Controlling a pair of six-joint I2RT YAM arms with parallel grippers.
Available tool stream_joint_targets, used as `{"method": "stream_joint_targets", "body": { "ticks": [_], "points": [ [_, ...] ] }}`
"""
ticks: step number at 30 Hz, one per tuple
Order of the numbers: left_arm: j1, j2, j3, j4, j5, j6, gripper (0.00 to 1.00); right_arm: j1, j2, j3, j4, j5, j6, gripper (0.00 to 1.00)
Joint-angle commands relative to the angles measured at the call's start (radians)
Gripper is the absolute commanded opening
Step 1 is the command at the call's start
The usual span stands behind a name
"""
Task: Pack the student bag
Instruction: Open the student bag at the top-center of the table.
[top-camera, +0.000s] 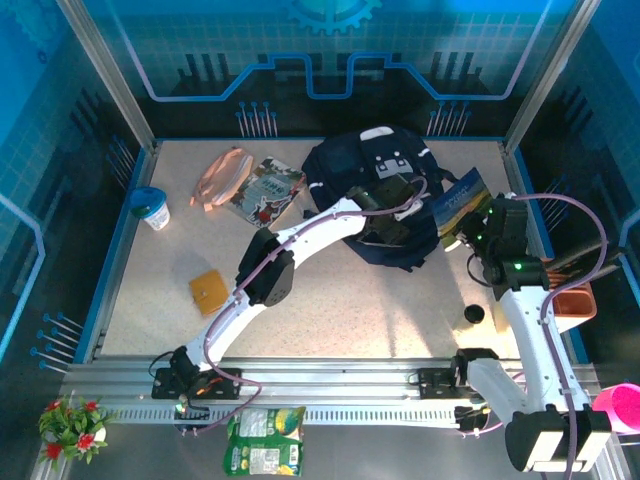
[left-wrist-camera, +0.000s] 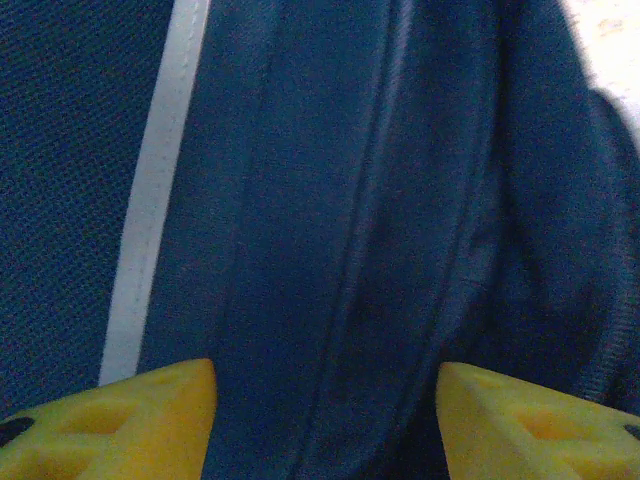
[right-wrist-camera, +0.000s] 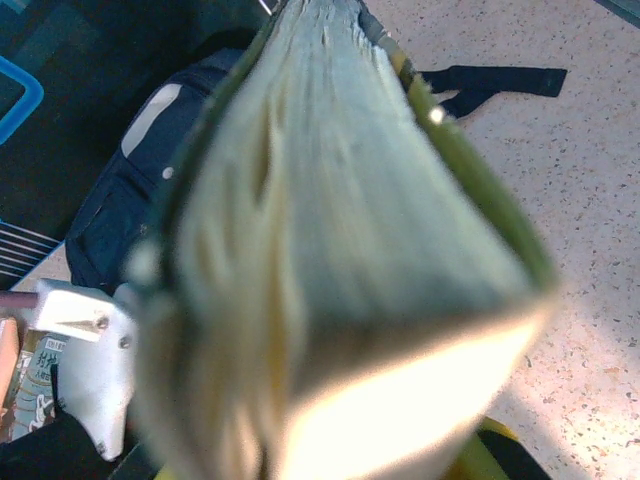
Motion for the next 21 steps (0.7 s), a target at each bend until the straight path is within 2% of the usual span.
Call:
{"method": "stream_joint_targets", "body": {
  "ticks": [1,3,6,12,14,18,21],
  "points": [
    [0.001,0.039,0.051,-0.002,-0.063,0.050,0.58,-0.017,-0.023,0.041,0.039,-0.001,-0.009,0.08],
    [0.001,0.048,0.050,0.000,-0.064,0.051,0.56,-0.018,-0.023,0.039,0.039,-0.001,-0.007,0.08],
    [0.000,0.053,0.052,0.008,-0.090,0.034,0.47,-0.018,-0.024,0.042,0.034,0.002,-0.008,0.08],
    [0.003,-0.001,0.045,0.036,-0.078,-0.016,0.23,-0.019,-0.038,0.057,-0.002,0.049,-0.010,0.08],
    [0.004,-0.033,0.036,0.052,-0.068,-0.037,0.18,-0.020,-0.047,0.068,-0.028,0.083,-0.012,0.08],
    [0.012,-0.112,-0.016,0.097,-0.055,-0.082,0.00,-0.019,-0.087,0.071,-0.080,0.188,-0.001,0.07],
    [0.032,-0.169,-0.048,0.126,-0.042,-0.135,0.00,-0.019,-0.130,0.060,-0.108,0.247,0.004,0.07]
  ]
}}
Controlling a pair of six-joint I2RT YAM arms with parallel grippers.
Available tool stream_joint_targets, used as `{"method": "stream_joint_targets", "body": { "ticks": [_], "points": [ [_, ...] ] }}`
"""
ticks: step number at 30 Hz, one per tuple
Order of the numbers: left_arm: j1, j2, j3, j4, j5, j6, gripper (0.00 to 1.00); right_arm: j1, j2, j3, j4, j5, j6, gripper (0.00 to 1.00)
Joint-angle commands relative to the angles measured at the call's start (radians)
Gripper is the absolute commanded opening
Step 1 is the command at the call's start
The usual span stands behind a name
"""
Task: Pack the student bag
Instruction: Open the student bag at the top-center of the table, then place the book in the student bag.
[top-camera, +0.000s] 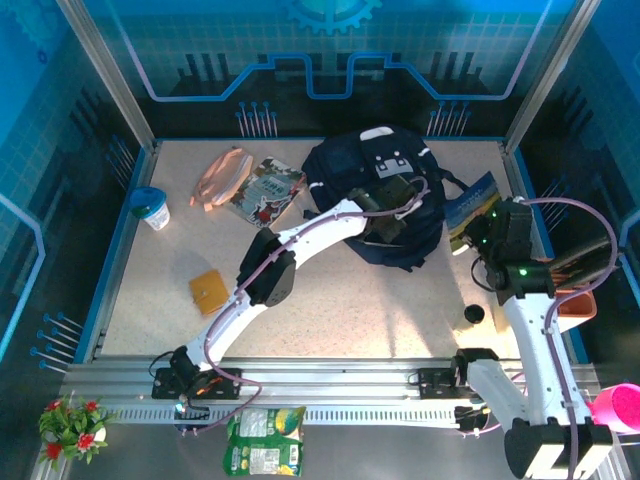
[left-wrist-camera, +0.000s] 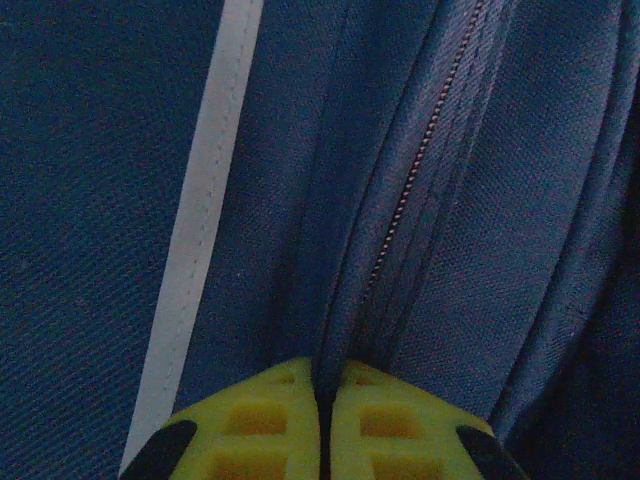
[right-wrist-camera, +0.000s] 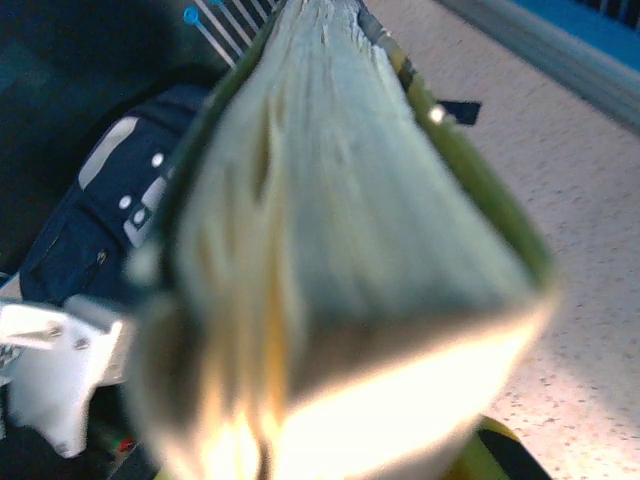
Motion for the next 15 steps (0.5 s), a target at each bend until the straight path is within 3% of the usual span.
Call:
{"method": "stream_joint_targets", "body": {
  "ticks": [1,8,15],
  "points": [
    [0.034,-0.144,-0.024,0.094,0.013,-0.093,0.00,-0.018,-0.061,0.033,-0.014,0.117,0.005,0.07],
    [0.089,-0.280,-0.135,0.235,0.067,-0.222,0.00,-0.019,-0.070,0.011,-0.024,0.030,0.036,0.07],
    [0.128,-0.361,-0.206,0.339,0.201,-0.258,0.00,-0.017,-0.036,-0.082,0.181,-0.277,0.082,0.07]
  ]
}}
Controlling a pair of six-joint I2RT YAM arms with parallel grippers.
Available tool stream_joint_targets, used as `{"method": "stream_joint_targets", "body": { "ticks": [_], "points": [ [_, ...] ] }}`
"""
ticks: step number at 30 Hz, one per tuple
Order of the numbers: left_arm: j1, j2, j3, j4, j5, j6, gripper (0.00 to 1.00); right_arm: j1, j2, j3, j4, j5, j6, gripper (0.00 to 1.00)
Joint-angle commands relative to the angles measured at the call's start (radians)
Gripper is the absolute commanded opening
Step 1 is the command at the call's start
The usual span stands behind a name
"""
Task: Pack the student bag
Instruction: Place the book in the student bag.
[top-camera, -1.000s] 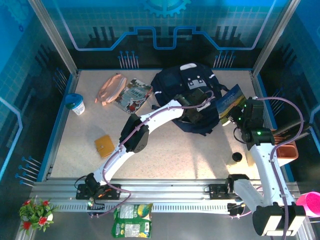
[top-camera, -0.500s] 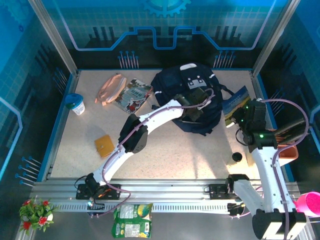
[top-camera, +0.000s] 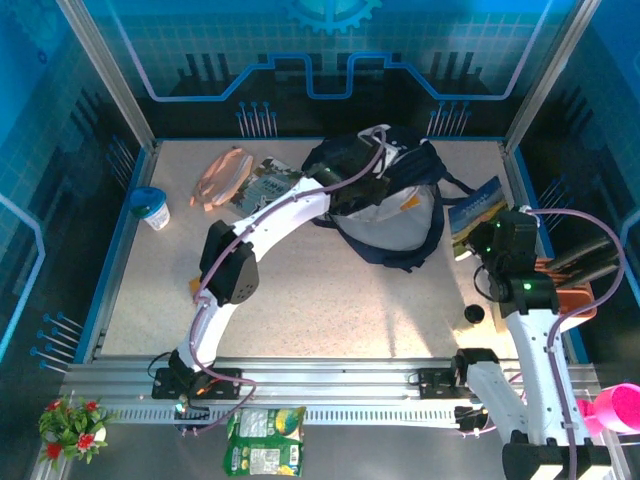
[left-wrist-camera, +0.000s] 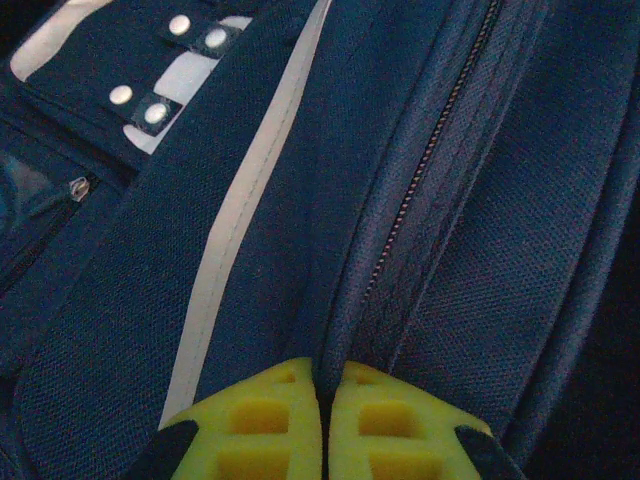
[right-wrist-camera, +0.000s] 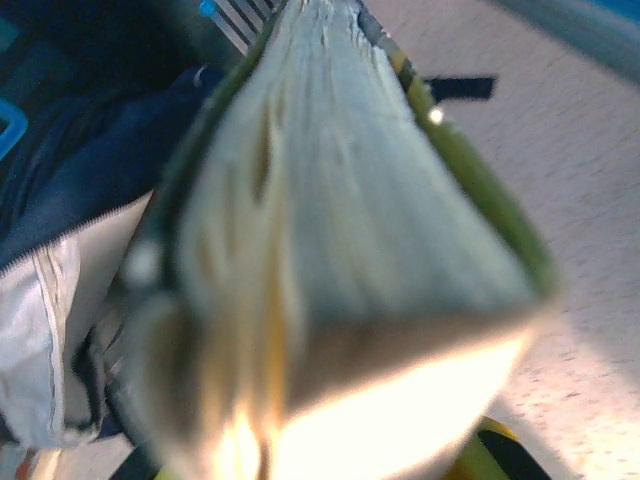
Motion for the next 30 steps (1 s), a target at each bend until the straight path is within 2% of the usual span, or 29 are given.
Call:
{"method": "stream_joint_targets", "body": {
  "ticks": [1,3,8,13,19,25,30],
  "points": [
    [0.007,-0.092,-0.012,0.133,0.077,-0.054,0.00,-0.010,0.021,-0.038,0.194,-0.205,0.053,0.07],
    [0.010,-0.099,-0.015,0.144,0.096,-0.058,0.00,-0.003,0.055,-0.065,0.271,-0.280,0.095,0.07],
    [0.019,-0.107,-0.028,0.165,0.155,-0.085,0.00,0.037,0.145,-0.144,0.512,-0.368,0.222,0.07],
    [0.030,-0.117,-0.030,0.174,0.191,-0.110,0.00,0.075,0.302,-0.170,0.755,-0.397,0.333,0.07],
    [0.049,-0.133,-0.040,0.190,0.246,-0.137,0.00,0.092,0.563,-0.133,0.999,-0.362,0.395,0.07],
    [0.061,-0.139,-0.044,0.200,0.282,-0.149,0.00,0.128,0.834,-0.029,1.135,-0.341,0.458,0.07],
    [0.072,-0.136,-0.054,0.219,0.310,-0.188,0.00,0.162,1.002,0.083,1.145,-0.339,0.502,0.11]
  ]
}}
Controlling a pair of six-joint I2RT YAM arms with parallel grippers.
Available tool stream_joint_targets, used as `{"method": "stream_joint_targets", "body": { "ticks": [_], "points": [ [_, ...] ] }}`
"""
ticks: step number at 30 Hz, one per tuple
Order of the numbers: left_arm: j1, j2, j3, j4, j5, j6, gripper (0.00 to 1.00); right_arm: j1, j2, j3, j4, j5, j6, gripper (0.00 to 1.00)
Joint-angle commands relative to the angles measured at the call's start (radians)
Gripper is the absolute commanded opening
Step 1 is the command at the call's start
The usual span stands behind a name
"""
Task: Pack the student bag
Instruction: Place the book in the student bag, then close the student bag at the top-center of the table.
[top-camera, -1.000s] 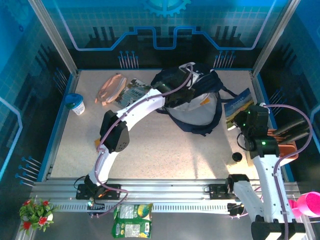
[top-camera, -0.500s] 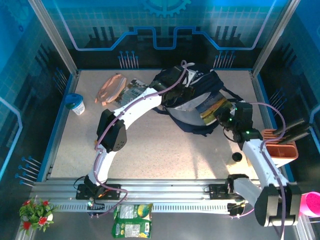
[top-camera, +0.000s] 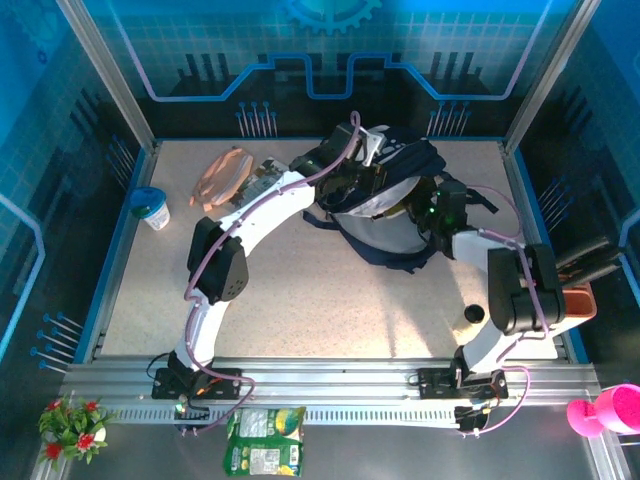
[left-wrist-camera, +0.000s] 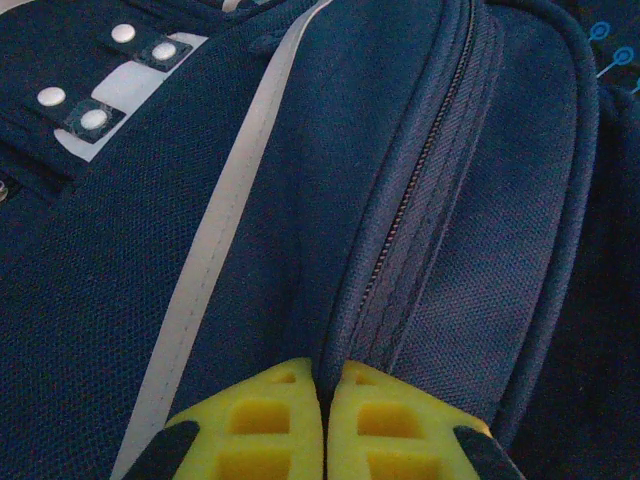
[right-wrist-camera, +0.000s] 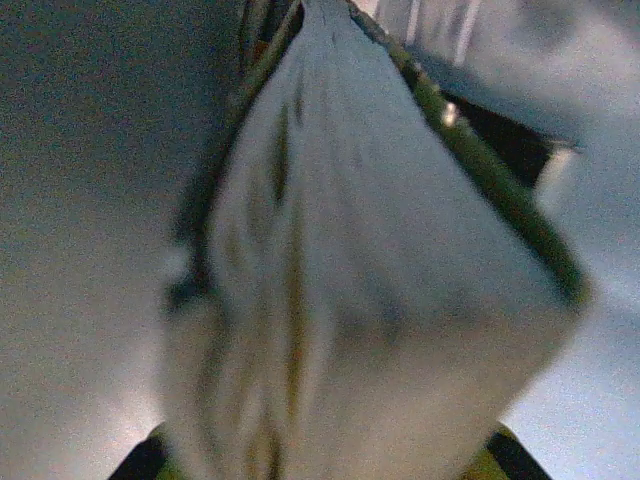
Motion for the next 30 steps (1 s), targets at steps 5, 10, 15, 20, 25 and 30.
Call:
{"method": "stream_joint_targets", "body": {
  "ticks": [5,10,15,20,25,30],
  "points": [
    [0.014,-0.100,0.003,0.123,0.079,-0.065,0.00,0.034,0.117,0.126,0.013,0.003,0.020,0.22],
    [0.022,-0.104,-0.011,0.128,0.078,-0.079,0.00,0.021,0.087,0.138,-0.122,-0.002,-0.017,0.48],
    [0.033,-0.099,-0.022,0.135,0.079,-0.106,0.00,-0.010,-0.034,0.097,-0.345,0.022,-0.037,0.67],
    [0.044,-0.069,-0.031,0.134,0.093,-0.129,0.00,-0.031,-0.236,-0.014,-0.535,0.135,-0.082,0.75],
    [0.045,-0.041,-0.055,0.137,0.121,-0.141,0.00,-0.042,-0.464,-0.091,-0.699,0.272,-0.139,0.81],
    [0.047,-0.029,-0.111,0.125,0.155,-0.138,0.30,-0.034,-0.627,-0.077,-0.845,0.372,-0.205,0.84]
  ]
}}
